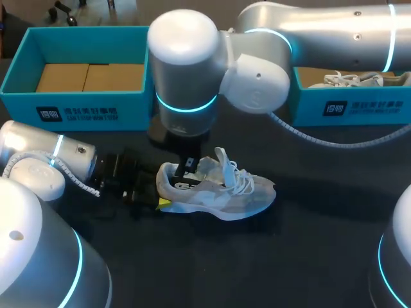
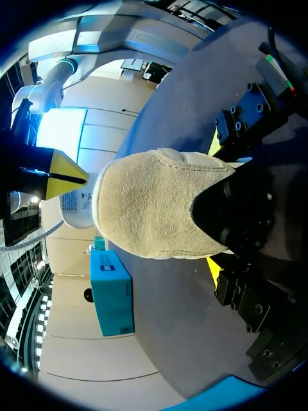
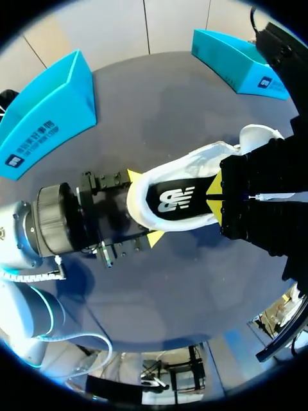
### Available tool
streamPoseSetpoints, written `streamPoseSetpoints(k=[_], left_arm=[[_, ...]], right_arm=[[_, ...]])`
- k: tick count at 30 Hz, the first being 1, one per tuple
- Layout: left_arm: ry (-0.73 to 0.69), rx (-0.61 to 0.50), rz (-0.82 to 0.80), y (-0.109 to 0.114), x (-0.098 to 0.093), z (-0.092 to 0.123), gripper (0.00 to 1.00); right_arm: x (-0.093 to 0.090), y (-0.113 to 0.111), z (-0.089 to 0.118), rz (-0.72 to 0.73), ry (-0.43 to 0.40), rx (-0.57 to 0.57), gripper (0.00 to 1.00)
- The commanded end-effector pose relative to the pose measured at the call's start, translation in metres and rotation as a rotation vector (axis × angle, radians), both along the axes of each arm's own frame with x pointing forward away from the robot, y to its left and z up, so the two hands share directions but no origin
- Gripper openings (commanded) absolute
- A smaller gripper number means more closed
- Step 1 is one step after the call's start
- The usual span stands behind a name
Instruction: Take the shoe out of the shoebox, open the shoe tongue, remove and reinsert the insole, then place the shoe into the shoebox
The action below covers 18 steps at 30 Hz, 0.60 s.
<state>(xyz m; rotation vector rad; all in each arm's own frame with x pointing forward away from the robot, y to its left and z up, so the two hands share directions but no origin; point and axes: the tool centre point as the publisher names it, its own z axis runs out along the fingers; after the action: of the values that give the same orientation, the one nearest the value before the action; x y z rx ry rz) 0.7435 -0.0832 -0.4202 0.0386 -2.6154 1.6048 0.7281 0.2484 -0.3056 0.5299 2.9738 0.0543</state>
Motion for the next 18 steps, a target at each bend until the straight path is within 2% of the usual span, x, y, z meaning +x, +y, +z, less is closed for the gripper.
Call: streamPoseSetpoints(k=[1, 12, 18], left_arm=[[0.001, 0.002, -0.002, 0.0008, 0.0003, 0.0, 0.0], [0.001, 0.002, -0.002, 0.0008, 0.0003, 0.0, 0.0], [0.001, 0.002, -0.002, 0.0008, 0.0003, 0.0, 0.0]], right_arm=[[-0.0005, -0.0035, -0.0002, 0.002, 0.0, 0.008, 0.0], [-0.0005, -0.0035, -0.0002, 0.002, 0.0, 0.008, 0.0], [0.0039, -0.0084, -0.0039, 0.052, 0.027, -0.024, 0.0]])
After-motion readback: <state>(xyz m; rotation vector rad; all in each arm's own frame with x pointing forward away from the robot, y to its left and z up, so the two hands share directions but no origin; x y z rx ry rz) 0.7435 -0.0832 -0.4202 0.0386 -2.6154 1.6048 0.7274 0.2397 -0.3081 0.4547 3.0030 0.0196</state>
